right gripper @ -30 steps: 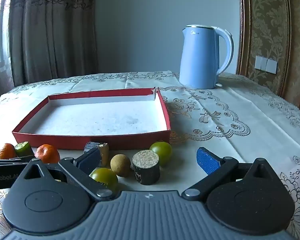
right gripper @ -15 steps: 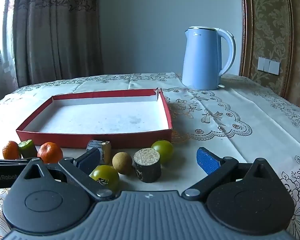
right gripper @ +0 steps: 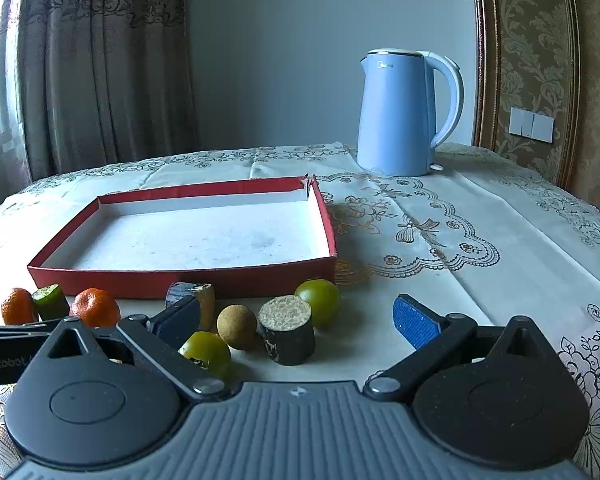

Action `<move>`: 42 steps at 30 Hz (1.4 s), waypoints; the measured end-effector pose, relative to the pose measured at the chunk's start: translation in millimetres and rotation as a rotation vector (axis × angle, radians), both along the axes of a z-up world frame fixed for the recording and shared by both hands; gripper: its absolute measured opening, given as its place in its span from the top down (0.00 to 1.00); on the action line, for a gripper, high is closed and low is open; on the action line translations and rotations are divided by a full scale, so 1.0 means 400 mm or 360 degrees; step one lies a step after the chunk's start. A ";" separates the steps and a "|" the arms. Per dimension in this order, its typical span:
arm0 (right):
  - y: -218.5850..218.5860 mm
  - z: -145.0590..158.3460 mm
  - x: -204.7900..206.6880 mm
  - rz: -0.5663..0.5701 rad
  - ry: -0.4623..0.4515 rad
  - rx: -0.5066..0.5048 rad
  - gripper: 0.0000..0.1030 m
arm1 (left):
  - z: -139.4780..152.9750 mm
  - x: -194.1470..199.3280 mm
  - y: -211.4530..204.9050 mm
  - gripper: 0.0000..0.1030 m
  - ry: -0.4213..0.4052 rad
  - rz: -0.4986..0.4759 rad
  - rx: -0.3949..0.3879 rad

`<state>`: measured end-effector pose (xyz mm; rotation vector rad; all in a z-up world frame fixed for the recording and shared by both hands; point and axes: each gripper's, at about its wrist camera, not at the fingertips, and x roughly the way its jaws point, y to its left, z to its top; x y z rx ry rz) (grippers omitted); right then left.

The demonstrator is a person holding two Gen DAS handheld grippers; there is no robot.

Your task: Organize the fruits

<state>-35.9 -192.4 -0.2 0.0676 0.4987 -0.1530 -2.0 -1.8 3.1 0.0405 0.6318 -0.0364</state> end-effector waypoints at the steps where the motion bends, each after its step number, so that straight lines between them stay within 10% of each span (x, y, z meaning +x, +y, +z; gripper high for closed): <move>1: 0.001 0.001 0.000 0.0001 -0.0002 -0.0005 0.00 | 0.001 -0.003 0.000 0.00 -0.0006 -0.0004 -0.0003; 42: -0.001 -0.014 0.016 0.0005 0.0052 0.0029 0.00 | -0.004 -0.015 0.006 0.00 -0.0027 -0.0035 -0.0005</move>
